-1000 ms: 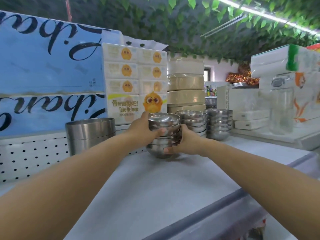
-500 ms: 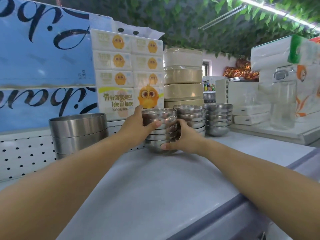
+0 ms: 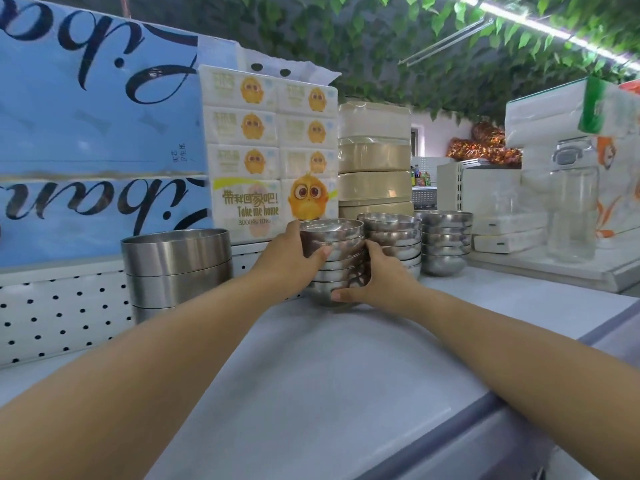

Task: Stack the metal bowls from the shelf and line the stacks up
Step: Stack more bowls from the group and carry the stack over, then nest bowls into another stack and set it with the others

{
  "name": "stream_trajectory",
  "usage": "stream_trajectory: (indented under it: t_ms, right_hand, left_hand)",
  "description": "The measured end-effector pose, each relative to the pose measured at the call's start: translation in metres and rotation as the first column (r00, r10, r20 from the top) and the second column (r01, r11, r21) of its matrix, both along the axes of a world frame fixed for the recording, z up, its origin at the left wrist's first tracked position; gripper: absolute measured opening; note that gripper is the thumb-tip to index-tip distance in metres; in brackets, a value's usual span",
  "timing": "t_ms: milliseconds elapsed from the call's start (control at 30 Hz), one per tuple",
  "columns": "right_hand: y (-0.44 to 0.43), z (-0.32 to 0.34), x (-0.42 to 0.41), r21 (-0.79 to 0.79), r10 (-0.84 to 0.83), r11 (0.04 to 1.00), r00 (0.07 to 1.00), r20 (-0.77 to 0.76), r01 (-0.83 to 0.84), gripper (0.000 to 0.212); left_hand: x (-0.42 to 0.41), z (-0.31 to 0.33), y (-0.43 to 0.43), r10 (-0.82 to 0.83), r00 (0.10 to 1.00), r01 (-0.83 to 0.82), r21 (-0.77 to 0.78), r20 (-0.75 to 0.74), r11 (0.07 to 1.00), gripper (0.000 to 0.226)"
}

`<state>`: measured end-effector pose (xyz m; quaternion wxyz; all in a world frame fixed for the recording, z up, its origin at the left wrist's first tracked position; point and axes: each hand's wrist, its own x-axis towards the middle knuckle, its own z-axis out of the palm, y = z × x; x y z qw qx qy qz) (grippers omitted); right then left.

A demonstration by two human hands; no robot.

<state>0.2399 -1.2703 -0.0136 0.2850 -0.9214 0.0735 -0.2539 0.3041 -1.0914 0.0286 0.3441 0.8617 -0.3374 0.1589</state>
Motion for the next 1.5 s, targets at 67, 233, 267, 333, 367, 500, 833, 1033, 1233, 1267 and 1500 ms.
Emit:
stream_trajectory:
  t_ms: [67, 233, 267, 333, 367, 500, 833, 1033, 1233, 1267, 1500]
  right_hand:
    - [0.003, 0.003, -0.004, -0.003, -0.003, 1.0, 1.0, -0.018, 0.003, 0.125]
    - [0.013, 0.017, -0.031, -0.084, -0.043, 0.996, 0.992, -0.118, 0.033, 0.116]
    - [0.017, 0.02, -0.04, -0.104, -0.052, 0.994, 0.989, -0.137, 0.038, 0.11]
    - [0.026, 0.025, -0.057, -0.148, -0.078, 0.987, 0.984, -0.158, 0.055, 0.101]
    - [0.032, 0.026, -0.065, -0.173, -0.096, 0.983, 0.983, -0.16, 0.068, 0.097]
    - [0.073, 0.031, -0.09, -0.252, -0.153, 0.961, 0.978, -0.139, 0.115, 0.106]
    - [0.271, 0.046, -0.135, -0.32, -0.006, 0.947, 0.998, -0.07, -0.016, 0.095]
    - [0.439, 0.047, -0.139, -0.313, 0.201, 0.928, 0.979, -0.045, -0.205, 0.09]
    - [0.596, 0.033, -0.133, -0.296, 0.419, 0.862, 0.907, -0.042, -0.412, 0.087]
    - [0.621, 0.032, -0.131, -0.289, 0.456, 0.846, 0.889, -0.043, -0.448, 0.086]
    - [0.776, 0.036, -0.119, -0.352, 0.65, 0.695, 0.757, -0.064, -0.626, 0.083]
  left_hand:
    - [-0.006, 0.005, 0.007, -0.001, 1.0, 0.0, 0.055, 0.026, 0.998, 0.068]
    - [-0.035, 0.012, 0.035, -0.002, 0.998, -0.01, 0.185, 0.064, 0.983, 0.073]
    - [-0.043, 0.012, 0.043, -0.009, 0.998, -0.005, 0.203, 0.067, 0.979, 0.072]
    - [-0.059, 0.009, 0.061, -0.032, 0.996, 0.013, 0.217, 0.085, 0.976, 0.074]
    - [-0.067, 0.008, 0.073, -0.045, 0.994, 0.024, 0.208, 0.097, 0.978, 0.075]
    - [-0.091, 0.009, 0.129, -0.037, 0.981, -0.007, 0.228, 0.189, 0.974, 0.077]
    - [-0.149, 0.017, 0.339, 0.082, 0.966, -0.119, 0.142, 0.244, 0.983, 0.078]
    - [-0.187, 0.014, 0.511, 0.258, 0.92, -0.305, 0.127, 0.296, 0.944, 0.074]
    - [-0.23, -0.007, 0.686, 0.472, 0.85, -0.511, 0.145, 0.234, 0.847, 0.074]
    - [-0.236, -0.01, 0.713, 0.515, 0.826, -0.551, 0.14, 0.228, 0.822, 0.075]
    - [-0.285, -0.016, 0.86, 0.722, 0.664, -0.746, 0.101, 0.194, 0.659, 0.072]
